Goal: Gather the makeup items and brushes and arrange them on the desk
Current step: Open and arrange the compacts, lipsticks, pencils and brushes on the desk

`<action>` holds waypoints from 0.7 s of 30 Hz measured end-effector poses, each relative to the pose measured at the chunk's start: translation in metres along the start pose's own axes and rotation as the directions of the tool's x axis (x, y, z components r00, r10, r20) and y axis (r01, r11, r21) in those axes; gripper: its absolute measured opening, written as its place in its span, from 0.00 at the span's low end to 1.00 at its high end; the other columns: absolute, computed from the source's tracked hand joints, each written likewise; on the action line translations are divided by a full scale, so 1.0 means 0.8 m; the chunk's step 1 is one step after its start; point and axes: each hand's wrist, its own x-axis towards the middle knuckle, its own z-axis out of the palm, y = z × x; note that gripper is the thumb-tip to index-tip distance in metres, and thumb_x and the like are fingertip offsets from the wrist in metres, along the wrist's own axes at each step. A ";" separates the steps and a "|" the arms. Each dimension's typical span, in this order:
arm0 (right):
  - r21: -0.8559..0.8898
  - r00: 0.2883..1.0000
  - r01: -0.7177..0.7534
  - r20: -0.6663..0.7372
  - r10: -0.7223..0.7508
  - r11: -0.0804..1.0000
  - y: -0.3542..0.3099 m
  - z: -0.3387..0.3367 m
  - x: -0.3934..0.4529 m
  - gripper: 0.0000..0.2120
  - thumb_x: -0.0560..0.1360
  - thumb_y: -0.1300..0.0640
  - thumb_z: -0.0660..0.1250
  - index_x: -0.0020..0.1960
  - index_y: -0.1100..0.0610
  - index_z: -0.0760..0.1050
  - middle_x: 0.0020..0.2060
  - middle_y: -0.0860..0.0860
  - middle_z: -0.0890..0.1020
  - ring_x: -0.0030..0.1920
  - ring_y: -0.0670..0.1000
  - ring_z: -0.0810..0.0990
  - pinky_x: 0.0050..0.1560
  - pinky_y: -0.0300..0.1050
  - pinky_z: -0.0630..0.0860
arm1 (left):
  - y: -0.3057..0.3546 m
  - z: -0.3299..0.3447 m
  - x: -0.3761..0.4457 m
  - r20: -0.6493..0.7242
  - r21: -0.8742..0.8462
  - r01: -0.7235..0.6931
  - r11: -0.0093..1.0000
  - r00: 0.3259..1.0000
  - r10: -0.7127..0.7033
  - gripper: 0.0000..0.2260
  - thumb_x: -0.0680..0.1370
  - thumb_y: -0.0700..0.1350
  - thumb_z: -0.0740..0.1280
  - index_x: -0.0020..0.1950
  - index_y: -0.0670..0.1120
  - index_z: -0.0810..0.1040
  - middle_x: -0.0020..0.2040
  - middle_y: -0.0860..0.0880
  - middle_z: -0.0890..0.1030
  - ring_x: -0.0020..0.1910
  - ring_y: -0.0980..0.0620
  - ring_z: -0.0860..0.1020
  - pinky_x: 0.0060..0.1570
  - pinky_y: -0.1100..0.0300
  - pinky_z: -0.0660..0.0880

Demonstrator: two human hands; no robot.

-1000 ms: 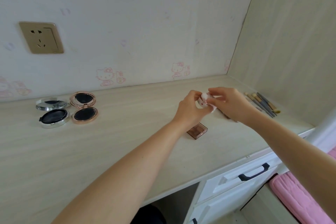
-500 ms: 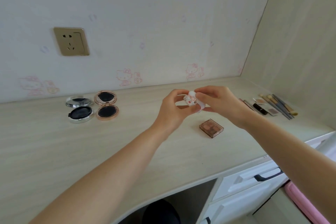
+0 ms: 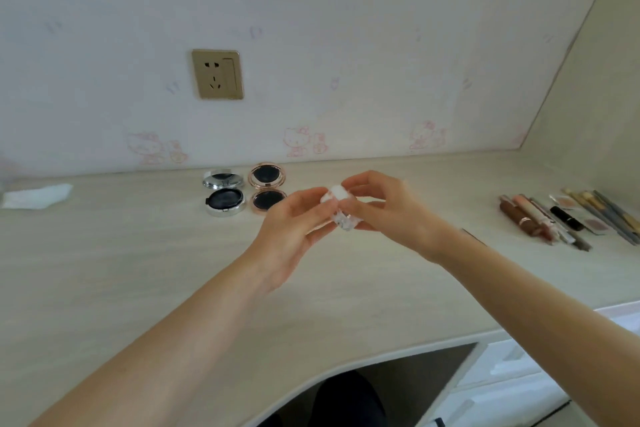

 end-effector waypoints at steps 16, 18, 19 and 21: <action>-0.352 0.965 0.251 0.162 -0.206 0.902 0.001 0.076 0.005 0.21 0.70 0.49 0.73 0.60 0.45 0.71 0.53 0.41 0.79 0.55 0.41 0.77 0.54 0.42 0.78 | -0.008 -0.067 -0.042 -0.019 -0.193 0.112 0.975 0.993 -0.118 0.21 0.72 0.42 0.71 0.64 0.41 0.76 0.60 0.39 0.80 0.55 0.41 0.81 0.51 0.54 0.79; -0.380 0.958 0.281 0.170 -0.232 0.882 0.001 0.079 0.004 0.20 0.70 0.51 0.73 0.59 0.47 0.71 0.51 0.43 0.79 0.53 0.43 0.78 0.53 0.44 0.78 | -0.012 -0.071 -0.043 -0.006 -0.199 0.102 0.975 0.994 -0.105 0.19 0.72 0.42 0.70 0.63 0.41 0.78 0.59 0.40 0.81 0.56 0.41 0.81 0.51 0.55 0.79; -0.383 0.959 0.276 0.175 -0.224 0.881 0.001 0.080 0.004 0.20 0.69 0.51 0.74 0.59 0.47 0.71 0.51 0.43 0.79 0.53 0.44 0.78 0.53 0.45 0.78 | -0.014 -0.073 -0.043 0.006 -0.197 0.099 0.975 0.995 -0.099 0.18 0.73 0.41 0.70 0.62 0.42 0.79 0.59 0.40 0.81 0.56 0.42 0.81 0.51 0.55 0.79; -0.394 0.960 0.264 0.191 -0.203 0.880 0.000 0.079 0.006 0.22 0.69 0.50 0.74 0.59 0.47 0.71 0.51 0.45 0.80 0.53 0.46 0.79 0.52 0.47 0.79 | -0.017 -0.076 -0.044 0.025 -0.192 0.087 0.977 0.996 -0.084 0.15 0.74 0.41 0.69 0.61 0.43 0.80 0.59 0.41 0.81 0.56 0.43 0.81 0.51 0.56 0.79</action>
